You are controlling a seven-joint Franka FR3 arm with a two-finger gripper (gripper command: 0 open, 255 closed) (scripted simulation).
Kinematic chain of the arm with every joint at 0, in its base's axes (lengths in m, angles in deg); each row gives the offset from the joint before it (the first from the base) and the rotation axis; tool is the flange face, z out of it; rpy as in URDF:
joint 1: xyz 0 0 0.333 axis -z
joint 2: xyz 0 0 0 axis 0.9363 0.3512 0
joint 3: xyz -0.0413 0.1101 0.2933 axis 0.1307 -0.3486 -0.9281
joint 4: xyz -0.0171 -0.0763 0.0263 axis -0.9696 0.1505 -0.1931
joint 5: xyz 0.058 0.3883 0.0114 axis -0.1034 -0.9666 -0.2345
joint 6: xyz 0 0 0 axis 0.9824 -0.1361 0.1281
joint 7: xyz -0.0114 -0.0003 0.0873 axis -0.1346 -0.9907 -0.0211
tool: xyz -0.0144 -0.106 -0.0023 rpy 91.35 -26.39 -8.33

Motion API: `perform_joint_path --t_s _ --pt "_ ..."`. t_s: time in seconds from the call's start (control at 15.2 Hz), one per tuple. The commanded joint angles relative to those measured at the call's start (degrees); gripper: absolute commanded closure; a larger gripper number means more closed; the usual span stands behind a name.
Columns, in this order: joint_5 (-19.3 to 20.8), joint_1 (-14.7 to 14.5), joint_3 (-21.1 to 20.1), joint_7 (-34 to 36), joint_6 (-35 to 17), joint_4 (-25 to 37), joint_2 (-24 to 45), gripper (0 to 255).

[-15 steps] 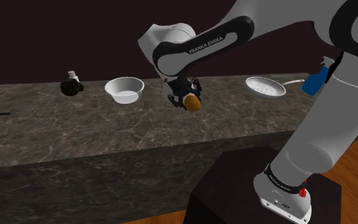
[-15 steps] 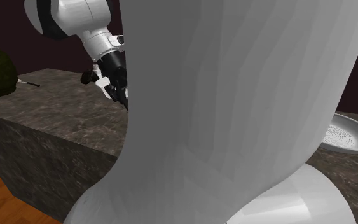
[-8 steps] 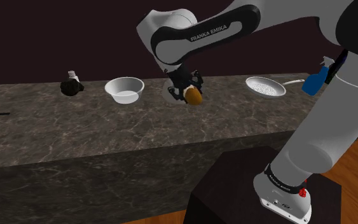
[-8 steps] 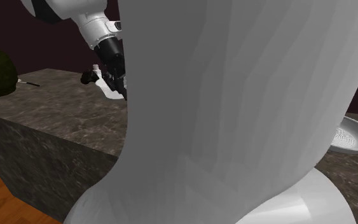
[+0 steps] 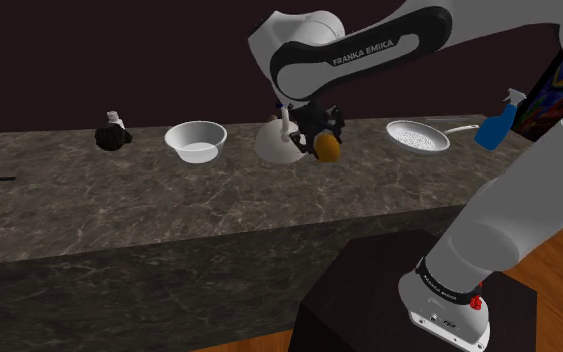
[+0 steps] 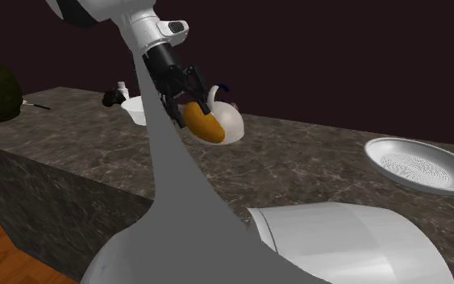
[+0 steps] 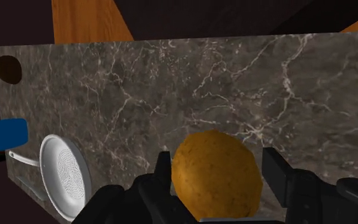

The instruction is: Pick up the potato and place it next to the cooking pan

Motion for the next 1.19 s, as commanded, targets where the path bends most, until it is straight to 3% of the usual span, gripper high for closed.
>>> perform_joint_path --t_s 0.0,0.53,1.12 --pt "0.27 0.87 1.45 -2.46 -1.23 -3.76 -3.56 255" --pt "3.52 3.81 8.37 -11.87 -5.16 -17.69 -17.41 255" --pt "11.88 8.75 18.08 -22.74 -8.51 -28.79 -30.23 255"
